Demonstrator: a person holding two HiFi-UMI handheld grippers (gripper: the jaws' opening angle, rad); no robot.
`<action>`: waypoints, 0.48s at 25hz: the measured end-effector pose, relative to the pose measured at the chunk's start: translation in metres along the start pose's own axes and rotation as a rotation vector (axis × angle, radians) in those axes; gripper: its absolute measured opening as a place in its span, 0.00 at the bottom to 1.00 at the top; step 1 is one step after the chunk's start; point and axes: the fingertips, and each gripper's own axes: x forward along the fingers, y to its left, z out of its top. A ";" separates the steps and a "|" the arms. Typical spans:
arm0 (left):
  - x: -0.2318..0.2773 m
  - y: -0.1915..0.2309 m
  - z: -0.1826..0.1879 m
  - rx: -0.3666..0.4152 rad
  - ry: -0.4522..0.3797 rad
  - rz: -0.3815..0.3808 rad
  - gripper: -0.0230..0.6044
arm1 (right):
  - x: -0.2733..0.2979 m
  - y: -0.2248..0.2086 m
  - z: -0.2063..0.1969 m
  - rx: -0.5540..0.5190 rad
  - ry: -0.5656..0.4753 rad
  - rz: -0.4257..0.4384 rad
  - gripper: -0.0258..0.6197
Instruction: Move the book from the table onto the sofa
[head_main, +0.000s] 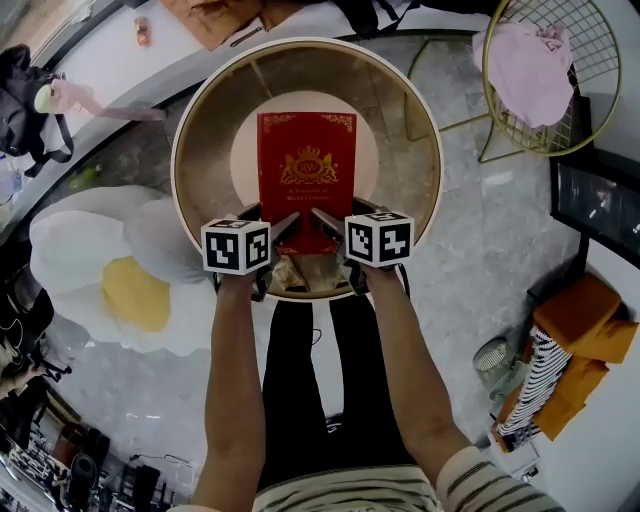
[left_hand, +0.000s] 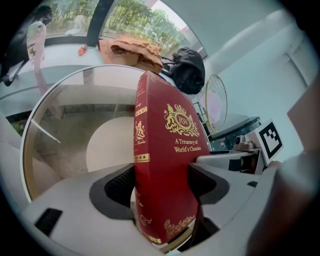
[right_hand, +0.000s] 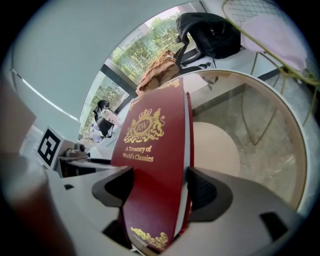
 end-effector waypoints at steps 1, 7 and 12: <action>-0.003 -0.002 0.001 -0.004 -0.007 0.000 0.57 | -0.003 0.002 0.002 -0.006 -0.002 -0.001 0.59; -0.023 -0.011 0.004 -0.002 -0.039 0.017 0.57 | -0.017 0.016 0.006 -0.028 -0.007 0.014 0.59; -0.041 -0.023 -0.002 -0.027 -0.066 0.016 0.57 | -0.034 0.030 0.004 -0.057 -0.005 0.018 0.59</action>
